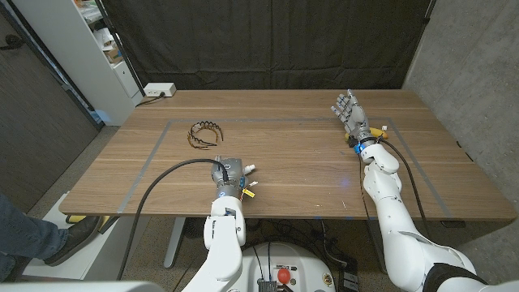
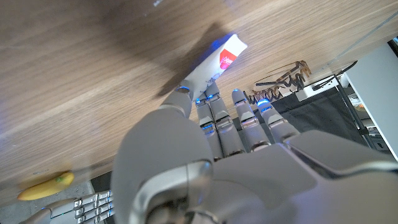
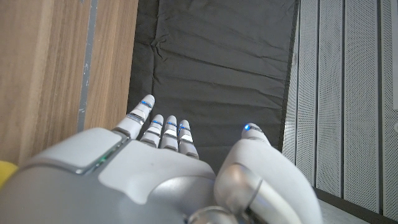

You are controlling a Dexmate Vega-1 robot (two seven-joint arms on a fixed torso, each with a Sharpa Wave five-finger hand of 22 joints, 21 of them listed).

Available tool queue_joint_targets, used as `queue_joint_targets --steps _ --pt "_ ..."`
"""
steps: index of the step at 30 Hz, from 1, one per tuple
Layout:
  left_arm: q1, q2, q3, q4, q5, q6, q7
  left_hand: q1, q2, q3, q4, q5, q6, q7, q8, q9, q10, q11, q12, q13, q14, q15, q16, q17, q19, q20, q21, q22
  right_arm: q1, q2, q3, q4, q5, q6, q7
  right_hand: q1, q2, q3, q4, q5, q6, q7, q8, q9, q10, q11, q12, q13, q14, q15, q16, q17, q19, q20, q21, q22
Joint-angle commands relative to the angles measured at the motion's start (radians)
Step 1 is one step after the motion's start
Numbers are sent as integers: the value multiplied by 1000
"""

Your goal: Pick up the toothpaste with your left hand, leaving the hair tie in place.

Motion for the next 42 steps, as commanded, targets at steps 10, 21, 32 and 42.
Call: queue_joint_targets --steps 10,21,32,42 --pt "14 21 -13 -45 -37 -14 7 16 -2 -5 7 1 7 7 -2 6 8 0 0 7 13 3 6 2 9 -1 4 1 -22 2 -15 -33 6 -6 -14 -5 5 -3 -3 4 8 4 7 4 10 2 5 3 11 1 7 3 5 6 -1 5" --pt "21 39 -36 -83 -93 -45 25 18 -2 -8 9 1 7 7 -5 6 9 1 -2 9 14 5 5 1 9 1 3 1 -22 4 -21 -36 4 -5 -23 -5 6 -4 -4 5 9 3 7 4 10 3 5 3 11 0 7 3 5 6 -1 5" --pt "25 57 -60 -123 -131 -69 17 21 0 -11 11 1 6 10 -8 7 10 5 -4 12 17 6 3 1 10 3 1 1 -8 6 -25 -18 0 3 -28 -5 7 -4 -5 5 9 4 7 4 10 1 4 3 12 2 7 3 4 6 -1 5" --pt "40 92 -143 -204 -332 -159 -15 27 2 -13 11 1 10 14 -10 8 12 5 -6 15 20 7 1 1 14 5 1 2 3 10 -24 -8 -3 8 -32 -5 8 -4 -6 5 9 3 7 4 11 3 4 3 12 1 6 3 4 6 -1 5"
